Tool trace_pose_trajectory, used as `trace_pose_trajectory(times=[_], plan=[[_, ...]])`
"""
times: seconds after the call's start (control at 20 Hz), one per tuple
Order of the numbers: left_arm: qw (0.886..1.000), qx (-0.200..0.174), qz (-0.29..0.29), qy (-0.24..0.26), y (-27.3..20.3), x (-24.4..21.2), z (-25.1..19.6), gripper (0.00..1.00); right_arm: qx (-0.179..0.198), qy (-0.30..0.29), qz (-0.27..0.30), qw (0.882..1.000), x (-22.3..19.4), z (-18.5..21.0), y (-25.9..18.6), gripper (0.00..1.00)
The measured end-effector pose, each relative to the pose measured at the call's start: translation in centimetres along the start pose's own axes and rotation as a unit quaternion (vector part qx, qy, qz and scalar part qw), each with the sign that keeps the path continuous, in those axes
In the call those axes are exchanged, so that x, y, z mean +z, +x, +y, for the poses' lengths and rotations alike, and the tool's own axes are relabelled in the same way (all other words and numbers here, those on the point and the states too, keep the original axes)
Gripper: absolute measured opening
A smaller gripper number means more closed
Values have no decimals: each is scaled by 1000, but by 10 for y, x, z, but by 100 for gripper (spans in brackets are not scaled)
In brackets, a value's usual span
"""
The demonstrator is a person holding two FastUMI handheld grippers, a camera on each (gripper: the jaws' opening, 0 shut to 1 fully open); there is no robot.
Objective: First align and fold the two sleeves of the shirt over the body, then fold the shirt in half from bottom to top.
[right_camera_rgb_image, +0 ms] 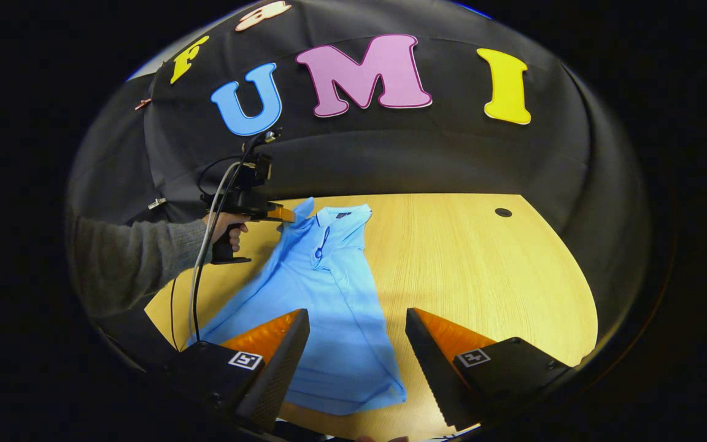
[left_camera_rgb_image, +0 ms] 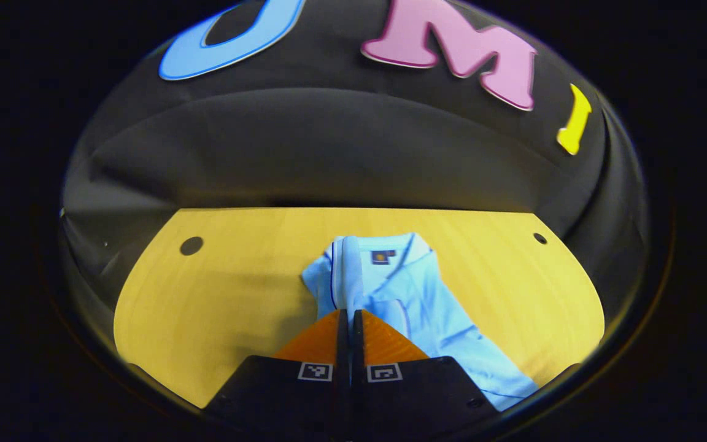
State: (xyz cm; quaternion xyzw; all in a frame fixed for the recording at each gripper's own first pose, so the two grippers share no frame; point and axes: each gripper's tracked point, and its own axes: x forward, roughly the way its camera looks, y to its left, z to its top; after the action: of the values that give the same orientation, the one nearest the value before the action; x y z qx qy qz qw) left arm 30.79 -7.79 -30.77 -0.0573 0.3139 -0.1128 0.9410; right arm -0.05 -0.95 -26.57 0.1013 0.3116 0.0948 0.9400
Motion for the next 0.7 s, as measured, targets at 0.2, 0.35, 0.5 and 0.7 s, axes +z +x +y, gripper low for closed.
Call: trace_pose_trajectory(times=[0.2, 0.35, 0.5, 0.7], plan=[[998, -33, 24, 49, 7, -26, -50, 6, -5, 8, 1, 1000, -3, -6, -2, 98], [996, -39, 38, 70, 16, -39, -63, 6, -11, 11, 2, 1000, -5, -10, -3, 98], [995, -32, 49, 80, 23, -48, -67, 11, -15, 15, 2, 1000, -6, -16, -5, 98], [994, -16, 65, 89, 32, -57, -67, 6, -17, 16, 2, 1000, -9, -19, -9, 98]])
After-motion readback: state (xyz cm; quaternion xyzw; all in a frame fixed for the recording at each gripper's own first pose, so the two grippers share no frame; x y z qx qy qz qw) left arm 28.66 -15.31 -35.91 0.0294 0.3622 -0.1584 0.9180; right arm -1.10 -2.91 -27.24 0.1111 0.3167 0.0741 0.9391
